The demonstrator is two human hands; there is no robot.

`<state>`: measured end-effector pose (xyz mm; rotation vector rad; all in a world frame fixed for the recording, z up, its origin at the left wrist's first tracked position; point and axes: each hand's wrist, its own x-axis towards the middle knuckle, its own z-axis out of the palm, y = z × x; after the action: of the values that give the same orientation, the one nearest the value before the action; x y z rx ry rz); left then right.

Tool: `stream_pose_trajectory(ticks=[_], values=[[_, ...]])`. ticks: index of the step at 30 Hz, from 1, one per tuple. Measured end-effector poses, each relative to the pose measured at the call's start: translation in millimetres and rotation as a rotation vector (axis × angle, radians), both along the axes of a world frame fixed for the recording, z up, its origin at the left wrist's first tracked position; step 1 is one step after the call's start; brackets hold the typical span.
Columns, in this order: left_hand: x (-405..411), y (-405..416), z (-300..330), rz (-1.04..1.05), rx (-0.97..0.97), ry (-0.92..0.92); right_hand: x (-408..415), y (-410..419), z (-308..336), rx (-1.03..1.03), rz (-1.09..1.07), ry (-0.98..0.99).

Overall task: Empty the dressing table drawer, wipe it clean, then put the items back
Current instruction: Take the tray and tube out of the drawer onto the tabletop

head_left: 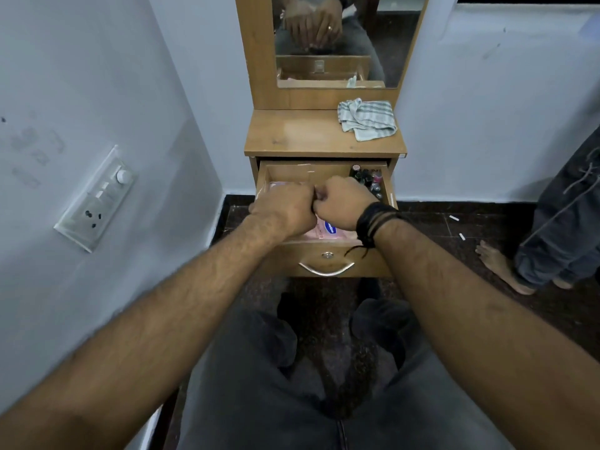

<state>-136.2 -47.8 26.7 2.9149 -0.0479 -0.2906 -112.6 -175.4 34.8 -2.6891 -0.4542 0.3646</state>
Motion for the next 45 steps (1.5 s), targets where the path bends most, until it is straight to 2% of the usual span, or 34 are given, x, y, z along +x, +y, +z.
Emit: stream_pose_trajectory(ticks=[7, 17, 23, 33, 37, 42, 45], values=[[53, 25, -31, 0.066, 0.106, 0.058, 63, 46, -44, 0.020, -0.130, 0.141], [85, 35, -73, 0.104, 0.203, 0.109, 104, 71, -99, -0.047, -0.139, 0.284], [88, 39, -76, 0.108, 0.170, 0.105, 119, 76, -93, 0.138, -0.172, 0.357], [83, 42, -69, 0.100, 0.140, 0.050, 119, 60, -87, 0.382, -0.466, 0.509], [78, 44, -57, 0.094, 0.138, 0.046, 109, 55, -81, 0.425, -0.482, 0.559], [74, 56, -38, 0.097, 0.128, 0.026, 96, 40, -67, 0.550, -0.546, 0.470], [78, 68, -23, 0.078, 0.114, 0.086, 98, 30, -51, 0.723, -0.635, 0.481]])
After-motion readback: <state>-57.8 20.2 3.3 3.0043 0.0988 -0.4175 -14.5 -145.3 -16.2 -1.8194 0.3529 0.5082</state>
